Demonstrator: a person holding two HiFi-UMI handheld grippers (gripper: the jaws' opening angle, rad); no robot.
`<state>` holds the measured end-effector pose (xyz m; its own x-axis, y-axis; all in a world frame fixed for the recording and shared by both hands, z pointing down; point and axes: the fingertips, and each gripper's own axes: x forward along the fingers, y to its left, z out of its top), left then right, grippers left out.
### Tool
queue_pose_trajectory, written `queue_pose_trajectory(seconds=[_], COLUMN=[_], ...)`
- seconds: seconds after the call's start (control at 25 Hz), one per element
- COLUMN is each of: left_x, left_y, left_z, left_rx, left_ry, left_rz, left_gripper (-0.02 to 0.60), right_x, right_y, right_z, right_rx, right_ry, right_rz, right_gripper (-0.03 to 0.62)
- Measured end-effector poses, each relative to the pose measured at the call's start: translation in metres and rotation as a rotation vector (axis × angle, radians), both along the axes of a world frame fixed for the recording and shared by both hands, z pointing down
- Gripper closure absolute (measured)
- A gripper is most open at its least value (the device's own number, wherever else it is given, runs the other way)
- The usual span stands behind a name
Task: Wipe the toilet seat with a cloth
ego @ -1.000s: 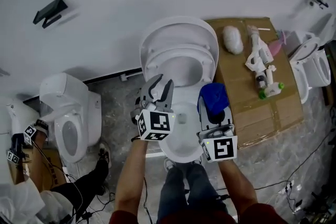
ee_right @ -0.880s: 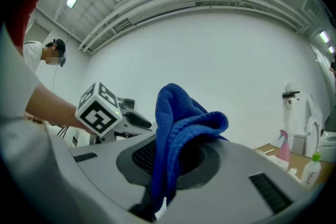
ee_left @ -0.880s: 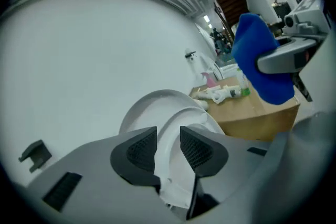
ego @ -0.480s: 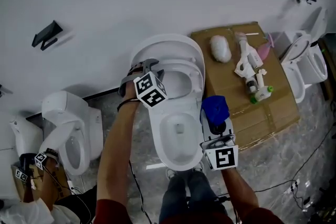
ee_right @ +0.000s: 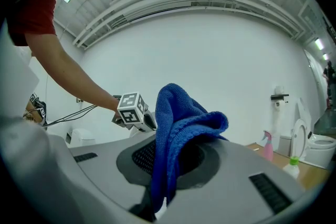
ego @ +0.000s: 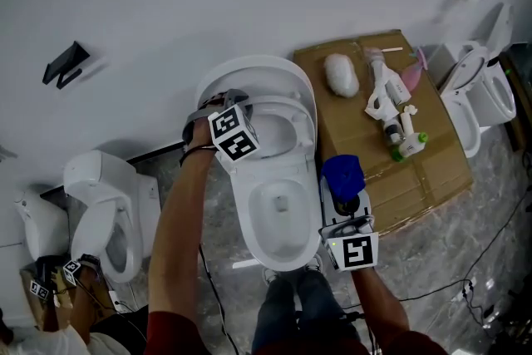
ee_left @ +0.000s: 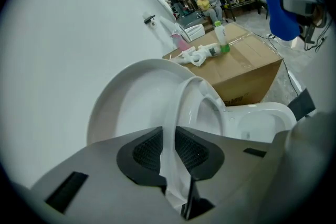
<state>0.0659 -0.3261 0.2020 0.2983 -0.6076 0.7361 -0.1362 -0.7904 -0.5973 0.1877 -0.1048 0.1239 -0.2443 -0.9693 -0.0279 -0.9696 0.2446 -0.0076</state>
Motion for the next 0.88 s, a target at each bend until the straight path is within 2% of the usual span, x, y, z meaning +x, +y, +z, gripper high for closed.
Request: queue_pose_trajectory(seconds=[0.36, 0.88], left_x=[0.0, -0.009], left_y=[0.028, 0.14], left_z=[-0.002, -0.004], left_rx=[0.009, -0.109], left_ry=[0.007, 0.003], left_rz=[0.033, 0.148], left_gripper=[0.5, 0.486], right_x=[-0.016, -0.039], right_y=[0.004, 0.008], right_z=[0.005, -0.028], right_rx=[-0.03, 0.02], right_ry=[0.025, 0.028], right_rz=[-0.052, -0.061], right_gripper=[0.536, 0.536])
